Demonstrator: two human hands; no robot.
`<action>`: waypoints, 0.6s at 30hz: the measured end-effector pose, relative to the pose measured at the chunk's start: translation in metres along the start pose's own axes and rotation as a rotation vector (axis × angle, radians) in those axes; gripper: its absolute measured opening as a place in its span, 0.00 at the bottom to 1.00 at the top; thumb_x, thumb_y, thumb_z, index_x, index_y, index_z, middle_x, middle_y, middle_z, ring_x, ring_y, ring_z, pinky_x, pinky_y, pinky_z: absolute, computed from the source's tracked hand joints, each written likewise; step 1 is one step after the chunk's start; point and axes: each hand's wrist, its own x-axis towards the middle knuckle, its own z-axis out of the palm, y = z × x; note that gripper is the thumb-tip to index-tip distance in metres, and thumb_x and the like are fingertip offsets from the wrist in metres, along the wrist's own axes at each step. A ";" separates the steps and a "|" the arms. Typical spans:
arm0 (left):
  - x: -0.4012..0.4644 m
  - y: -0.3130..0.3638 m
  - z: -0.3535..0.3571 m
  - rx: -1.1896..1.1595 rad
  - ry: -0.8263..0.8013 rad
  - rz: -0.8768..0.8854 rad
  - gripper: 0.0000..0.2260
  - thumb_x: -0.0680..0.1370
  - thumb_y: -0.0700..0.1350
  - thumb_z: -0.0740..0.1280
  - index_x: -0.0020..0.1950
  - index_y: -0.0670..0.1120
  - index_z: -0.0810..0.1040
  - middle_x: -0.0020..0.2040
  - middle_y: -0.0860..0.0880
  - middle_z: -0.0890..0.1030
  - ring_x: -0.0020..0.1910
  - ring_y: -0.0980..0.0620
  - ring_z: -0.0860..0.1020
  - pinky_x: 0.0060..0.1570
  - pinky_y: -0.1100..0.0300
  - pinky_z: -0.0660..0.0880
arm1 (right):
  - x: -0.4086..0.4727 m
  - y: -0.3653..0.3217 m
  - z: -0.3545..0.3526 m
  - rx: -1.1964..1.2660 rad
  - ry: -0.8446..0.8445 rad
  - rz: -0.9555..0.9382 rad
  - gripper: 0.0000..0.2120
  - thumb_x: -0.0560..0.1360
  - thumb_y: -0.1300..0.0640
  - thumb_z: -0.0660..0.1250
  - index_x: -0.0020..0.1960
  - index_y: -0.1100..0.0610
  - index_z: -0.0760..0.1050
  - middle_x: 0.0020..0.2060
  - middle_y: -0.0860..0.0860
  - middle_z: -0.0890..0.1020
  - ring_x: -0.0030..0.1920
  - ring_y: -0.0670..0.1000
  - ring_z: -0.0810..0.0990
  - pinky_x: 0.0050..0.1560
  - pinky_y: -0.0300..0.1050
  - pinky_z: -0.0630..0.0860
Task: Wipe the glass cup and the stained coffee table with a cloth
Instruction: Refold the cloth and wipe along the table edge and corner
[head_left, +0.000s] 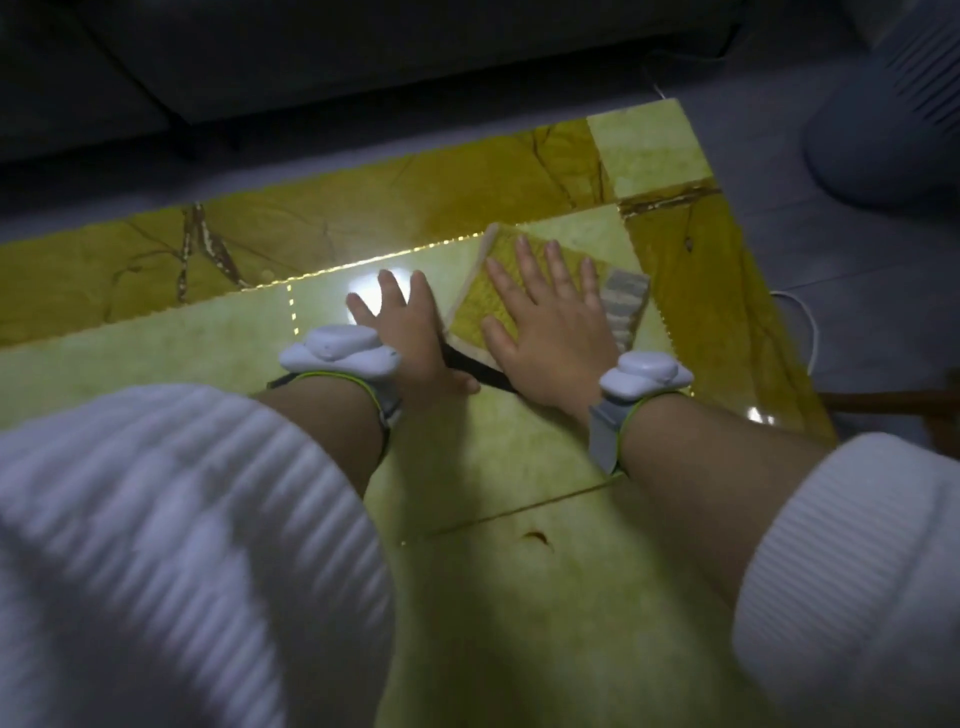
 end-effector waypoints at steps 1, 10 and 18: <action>-0.004 -0.004 0.001 0.002 0.022 0.031 0.45 0.65 0.55 0.79 0.73 0.43 0.60 0.78 0.40 0.51 0.75 0.33 0.51 0.70 0.42 0.61 | -0.004 0.000 0.000 -0.008 -0.007 -0.016 0.32 0.79 0.36 0.44 0.80 0.44 0.46 0.81 0.49 0.45 0.80 0.56 0.41 0.77 0.61 0.37; -0.066 -0.045 0.027 0.069 -0.018 0.125 0.49 0.70 0.61 0.73 0.80 0.50 0.48 0.80 0.47 0.41 0.79 0.44 0.45 0.71 0.37 0.61 | -0.067 -0.014 0.005 -0.025 -0.045 -0.048 0.31 0.80 0.37 0.45 0.80 0.44 0.44 0.81 0.50 0.44 0.80 0.56 0.41 0.76 0.62 0.36; -0.125 -0.036 0.055 0.138 -0.100 0.043 0.46 0.72 0.53 0.71 0.79 0.51 0.44 0.80 0.48 0.38 0.78 0.40 0.42 0.70 0.37 0.61 | -0.127 -0.037 0.017 0.000 -0.037 -0.058 0.32 0.78 0.37 0.45 0.80 0.45 0.51 0.81 0.51 0.49 0.80 0.58 0.45 0.76 0.63 0.37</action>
